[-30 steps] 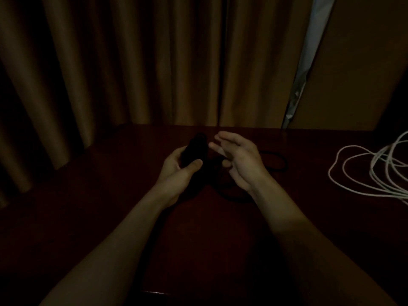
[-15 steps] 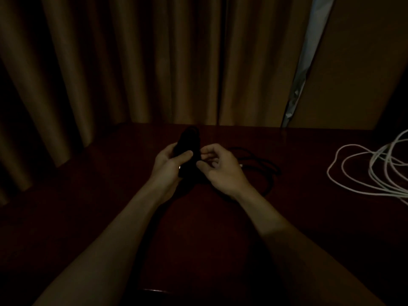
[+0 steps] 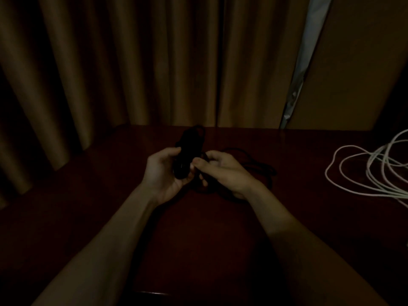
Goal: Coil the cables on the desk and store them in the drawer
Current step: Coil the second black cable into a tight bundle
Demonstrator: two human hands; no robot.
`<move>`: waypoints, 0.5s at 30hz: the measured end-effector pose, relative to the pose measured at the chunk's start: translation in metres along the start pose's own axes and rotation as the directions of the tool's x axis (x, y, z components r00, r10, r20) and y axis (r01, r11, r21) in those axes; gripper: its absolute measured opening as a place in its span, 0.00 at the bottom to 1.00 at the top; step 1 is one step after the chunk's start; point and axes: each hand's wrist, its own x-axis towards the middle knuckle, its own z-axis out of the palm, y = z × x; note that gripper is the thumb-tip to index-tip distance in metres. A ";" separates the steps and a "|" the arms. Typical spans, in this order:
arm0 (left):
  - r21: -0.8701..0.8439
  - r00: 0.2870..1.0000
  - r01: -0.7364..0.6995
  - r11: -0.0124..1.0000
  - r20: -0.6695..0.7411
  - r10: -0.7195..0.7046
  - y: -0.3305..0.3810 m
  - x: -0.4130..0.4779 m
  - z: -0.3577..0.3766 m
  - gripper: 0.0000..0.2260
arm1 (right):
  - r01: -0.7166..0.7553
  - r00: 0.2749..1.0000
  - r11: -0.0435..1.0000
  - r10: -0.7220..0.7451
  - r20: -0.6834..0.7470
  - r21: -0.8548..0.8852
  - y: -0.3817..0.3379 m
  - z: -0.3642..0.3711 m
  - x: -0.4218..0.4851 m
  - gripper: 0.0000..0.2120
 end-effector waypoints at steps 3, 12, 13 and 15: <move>0.015 1.000 0.013 1.000 0.022 -0.013 -0.001 0.001 -0.001 0.22 | -0.008 0.999 1.000 0.008 0.045 -0.015 -0.003 0.000 -0.002 0.18; 0.607 0.989 -0.077 0.791 -0.054 0.137 -0.014 0.014 -0.008 0.22 | 0.101 0.989 0.994 -0.104 -0.106 -0.030 -0.004 -0.005 -0.002 0.17; 0.621 0.984 -0.083 0.779 -0.071 0.162 -0.012 0.013 -0.009 0.22 | 0.117 0.983 0.989 -0.129 -0.130 -0.093 -0.003 -0.004 -0.001 0.20; 0.603 0.984 -0.067 0.795 -0.090 0.152 -0.012 0.012 -0.009 0.23 | 0.143 0.974 0.959 -0.181 -0.138 -0.245 0.002 -0.003 0.002 0.26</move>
